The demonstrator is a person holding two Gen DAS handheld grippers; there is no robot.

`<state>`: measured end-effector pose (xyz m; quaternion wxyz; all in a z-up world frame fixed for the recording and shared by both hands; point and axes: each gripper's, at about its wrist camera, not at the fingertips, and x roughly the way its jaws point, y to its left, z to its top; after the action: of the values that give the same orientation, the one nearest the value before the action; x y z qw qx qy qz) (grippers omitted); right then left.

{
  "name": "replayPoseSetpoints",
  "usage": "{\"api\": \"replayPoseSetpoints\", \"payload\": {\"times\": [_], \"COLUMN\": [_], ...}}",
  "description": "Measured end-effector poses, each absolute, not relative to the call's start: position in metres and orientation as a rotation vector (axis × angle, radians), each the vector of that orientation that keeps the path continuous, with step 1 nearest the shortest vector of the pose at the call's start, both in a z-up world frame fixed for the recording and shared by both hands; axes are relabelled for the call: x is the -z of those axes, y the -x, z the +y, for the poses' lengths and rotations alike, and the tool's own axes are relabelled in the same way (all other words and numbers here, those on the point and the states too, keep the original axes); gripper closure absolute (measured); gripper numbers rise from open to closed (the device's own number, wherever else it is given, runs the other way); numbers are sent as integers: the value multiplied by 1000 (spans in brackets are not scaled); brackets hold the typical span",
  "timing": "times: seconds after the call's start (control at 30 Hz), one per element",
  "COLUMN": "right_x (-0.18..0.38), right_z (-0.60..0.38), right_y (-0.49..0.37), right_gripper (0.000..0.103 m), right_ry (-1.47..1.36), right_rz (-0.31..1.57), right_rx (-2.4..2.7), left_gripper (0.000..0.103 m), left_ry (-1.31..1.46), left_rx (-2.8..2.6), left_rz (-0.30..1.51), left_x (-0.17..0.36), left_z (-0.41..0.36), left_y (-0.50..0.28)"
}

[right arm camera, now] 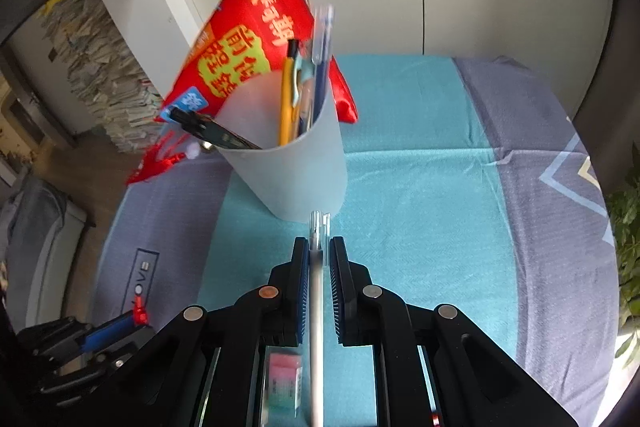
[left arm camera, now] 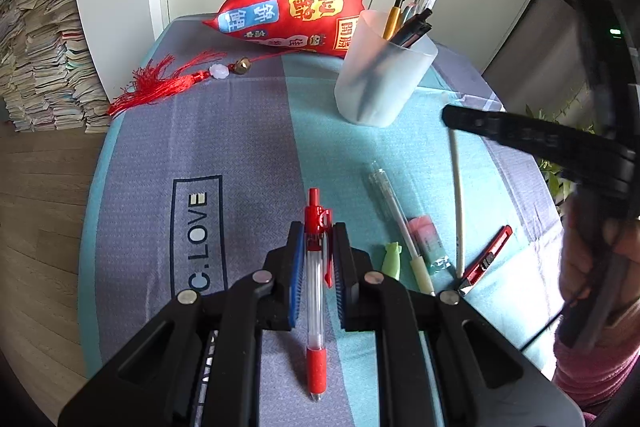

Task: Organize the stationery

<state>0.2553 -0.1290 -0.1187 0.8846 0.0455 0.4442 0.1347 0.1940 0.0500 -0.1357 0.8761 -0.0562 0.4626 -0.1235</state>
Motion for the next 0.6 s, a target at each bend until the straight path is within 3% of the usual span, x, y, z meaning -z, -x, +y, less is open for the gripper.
{"api": "replayPoseSetpoints", "payload": {"times": [0.6], "right_x": [42], "right_z": [-149], "right_y": [-208], "right_gripper": [99], "right_ry": [-84], "right_rz": [688], "right_rx": [-322], "left_gripper": [91], "left_ry": [101], "left_rx": [276], "left_rz": [904], "left_x": [113], "left_z": [43], "left_y": [-187]}}
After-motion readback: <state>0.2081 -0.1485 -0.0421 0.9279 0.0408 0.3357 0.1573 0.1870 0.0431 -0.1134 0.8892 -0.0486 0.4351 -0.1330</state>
